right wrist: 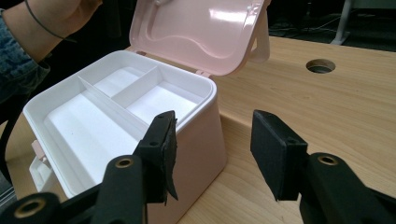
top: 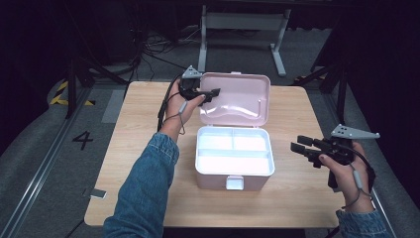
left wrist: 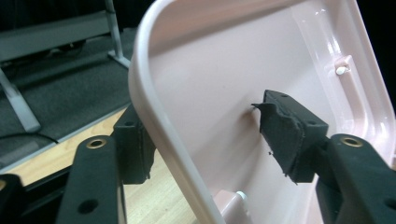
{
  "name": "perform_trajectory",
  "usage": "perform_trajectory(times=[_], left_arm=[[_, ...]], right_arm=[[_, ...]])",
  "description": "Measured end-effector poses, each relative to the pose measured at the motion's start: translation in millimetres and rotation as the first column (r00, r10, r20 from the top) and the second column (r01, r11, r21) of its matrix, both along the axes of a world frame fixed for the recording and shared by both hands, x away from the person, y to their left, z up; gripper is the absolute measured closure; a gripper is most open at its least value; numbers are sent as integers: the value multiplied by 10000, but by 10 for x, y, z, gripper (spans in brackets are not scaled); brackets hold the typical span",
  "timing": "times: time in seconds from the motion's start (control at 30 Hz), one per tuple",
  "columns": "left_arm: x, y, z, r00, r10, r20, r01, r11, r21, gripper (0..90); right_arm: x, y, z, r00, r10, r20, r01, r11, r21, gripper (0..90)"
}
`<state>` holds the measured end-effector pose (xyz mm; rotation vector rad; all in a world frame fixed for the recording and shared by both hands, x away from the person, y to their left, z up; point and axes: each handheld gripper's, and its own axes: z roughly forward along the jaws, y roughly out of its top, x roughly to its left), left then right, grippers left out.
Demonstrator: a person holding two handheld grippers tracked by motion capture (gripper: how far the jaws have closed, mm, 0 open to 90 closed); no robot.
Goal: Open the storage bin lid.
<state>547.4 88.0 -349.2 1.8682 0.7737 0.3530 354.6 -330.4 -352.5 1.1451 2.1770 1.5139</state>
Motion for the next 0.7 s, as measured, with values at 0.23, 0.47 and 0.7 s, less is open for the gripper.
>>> perform_trajectory(times=[0.23, 0.47, 0.7], left_arm=[[67, 7, -113, 9988, 12, -493, -19, 9999, -141, 373], [99, 7, -203, 9938, 87, -1107, -87, 10000, 8, 355], [120, 10, -292, 9886, 236, -1485, -232, 9997, 46, 337]], right_arm=[[1, -33, -1, 9999, -108, -23, 108, 9999, 38, 515], [-6, -23, 9, 10000, -83, -6, 83, 10000, 39, 515], [-5, -11, 4, 10000, -73, -31, 73, 10000, 11, 513]])
